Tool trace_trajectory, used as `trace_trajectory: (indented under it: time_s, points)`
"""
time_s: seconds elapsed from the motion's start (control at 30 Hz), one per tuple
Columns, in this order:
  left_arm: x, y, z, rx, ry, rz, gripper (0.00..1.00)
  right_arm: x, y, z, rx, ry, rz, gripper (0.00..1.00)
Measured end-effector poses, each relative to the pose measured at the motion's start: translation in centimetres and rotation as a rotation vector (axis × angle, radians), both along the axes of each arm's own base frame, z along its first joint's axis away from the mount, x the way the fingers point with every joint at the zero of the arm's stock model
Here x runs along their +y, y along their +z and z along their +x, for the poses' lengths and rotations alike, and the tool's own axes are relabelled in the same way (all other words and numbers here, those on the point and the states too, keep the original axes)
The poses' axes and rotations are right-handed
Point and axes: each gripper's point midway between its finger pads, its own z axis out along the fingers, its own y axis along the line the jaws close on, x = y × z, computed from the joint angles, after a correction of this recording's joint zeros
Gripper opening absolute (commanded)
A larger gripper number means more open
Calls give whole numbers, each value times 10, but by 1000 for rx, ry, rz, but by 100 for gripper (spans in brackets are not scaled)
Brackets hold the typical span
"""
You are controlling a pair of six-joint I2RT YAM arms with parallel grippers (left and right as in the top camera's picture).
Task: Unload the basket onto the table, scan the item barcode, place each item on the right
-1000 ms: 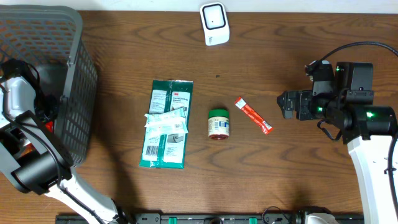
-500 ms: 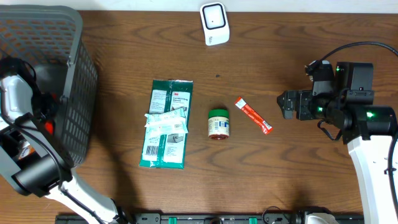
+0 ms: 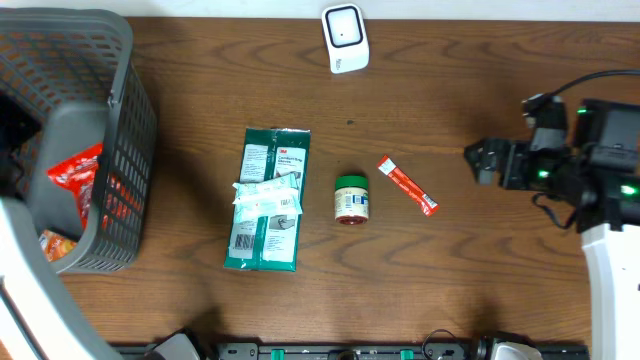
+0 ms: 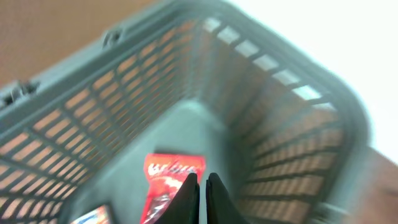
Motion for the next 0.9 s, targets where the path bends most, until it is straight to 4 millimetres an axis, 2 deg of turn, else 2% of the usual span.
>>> trace_trajectory:
  time_s: [0.03, 0.07, 0.1, 0.13, 0.2, 0.27, 0.33, 0.43, 0.53, 0.6, 0.7, 0.73, 0.9]
  points:
    - [-7, 14, -3, -39, -17, 6, 9, -4, 7, 0, -11, -13, 15, 99]
    - [-12, 26, -6, -69, -30, 13, 15, -7, 13, 0, -20, -22, 26, 99]
    - [-17, 39, -10, -104, -35, 27, 38, -12, 21, -1, -32, -37, 39, 99]
    - [-19, 42, -13, -109, -34, 29, 54, -14, 23, -2, -32, -44, 44, 99]
    - [-20, 39, -17, -94, -24, 16, 64, -15, 22, -9, -10, -53, 62, 99]
    - [-19, 25, -17, -45, -19, -13, 68, -15, 20, -12, 5, -55, 70, 99]
    - [-13, 5, -10, 10, -14, -49, 69, -14, 19, -12, 15, -54, 76, 99]
    - [-3, -37, 3, 125, -8, -120, 70, -14, 16, -11, 25, -51, 85, 99]
    - [6, -91, 15, 263, -1, -207, 70, -14, 15, -10, 32, -50, 89, 99]
    - [8, -134, 18, 378, 2, -283, 76, -14, 14, -10, 35, -50, 89, 99]
    - [10, -177, 16, 494, 10, -364, 86, -14, 14, -10, 36, -51, 89, 99]
    - [14, -202, 14, 554, 23, -413, 86, -14, 14, -11, 37, -52, 89, 99]
    - [13, -255, 13, 629, -18, -567, 86, -14, 13, -11, 38, -52, 89, 99]
